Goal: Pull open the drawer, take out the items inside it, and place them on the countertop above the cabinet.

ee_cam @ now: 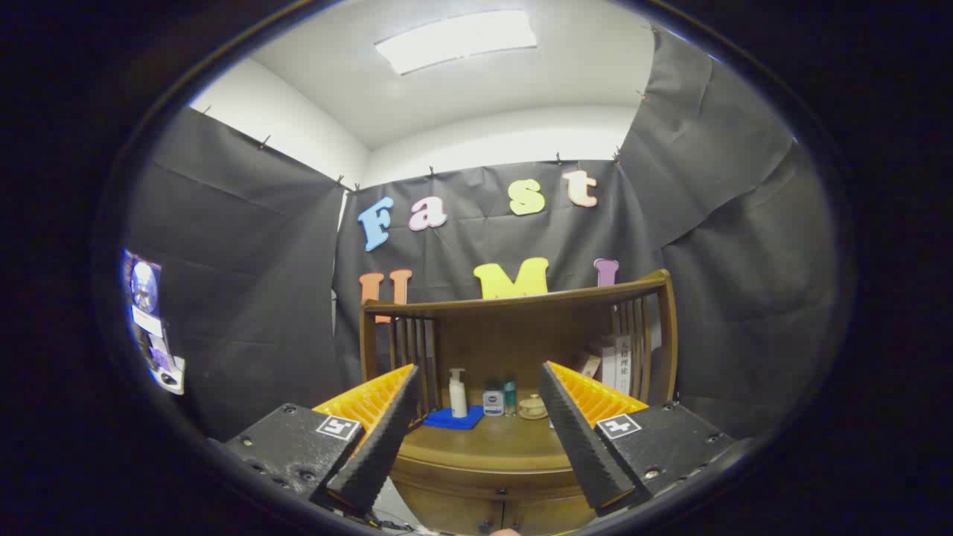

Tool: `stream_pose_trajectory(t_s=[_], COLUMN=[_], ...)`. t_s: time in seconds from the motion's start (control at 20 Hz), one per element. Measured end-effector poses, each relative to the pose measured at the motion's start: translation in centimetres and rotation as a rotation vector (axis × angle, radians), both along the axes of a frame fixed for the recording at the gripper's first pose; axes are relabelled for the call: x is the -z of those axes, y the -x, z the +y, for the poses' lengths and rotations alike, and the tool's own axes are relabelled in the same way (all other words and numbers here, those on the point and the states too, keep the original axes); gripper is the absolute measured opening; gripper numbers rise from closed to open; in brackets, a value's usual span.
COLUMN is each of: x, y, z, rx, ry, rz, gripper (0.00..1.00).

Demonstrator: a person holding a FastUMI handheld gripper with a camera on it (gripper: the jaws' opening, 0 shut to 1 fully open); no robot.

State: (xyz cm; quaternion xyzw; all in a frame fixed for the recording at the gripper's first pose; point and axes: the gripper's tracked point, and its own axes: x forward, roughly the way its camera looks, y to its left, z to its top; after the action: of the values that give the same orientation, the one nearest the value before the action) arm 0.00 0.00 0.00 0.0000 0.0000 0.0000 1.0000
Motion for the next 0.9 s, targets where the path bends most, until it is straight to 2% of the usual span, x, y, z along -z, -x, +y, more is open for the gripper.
stream_pose_trajectory(t_s=[0.55, 0.9], x=[1.1, 4.3], y=[-0.2, -1.2], z=[-0.7, -2.0], rx=[0.025, 0.061], ry=[-0.012, -0.027], rz=[0.029, 0.076], gripper=[1.00, 1.00])
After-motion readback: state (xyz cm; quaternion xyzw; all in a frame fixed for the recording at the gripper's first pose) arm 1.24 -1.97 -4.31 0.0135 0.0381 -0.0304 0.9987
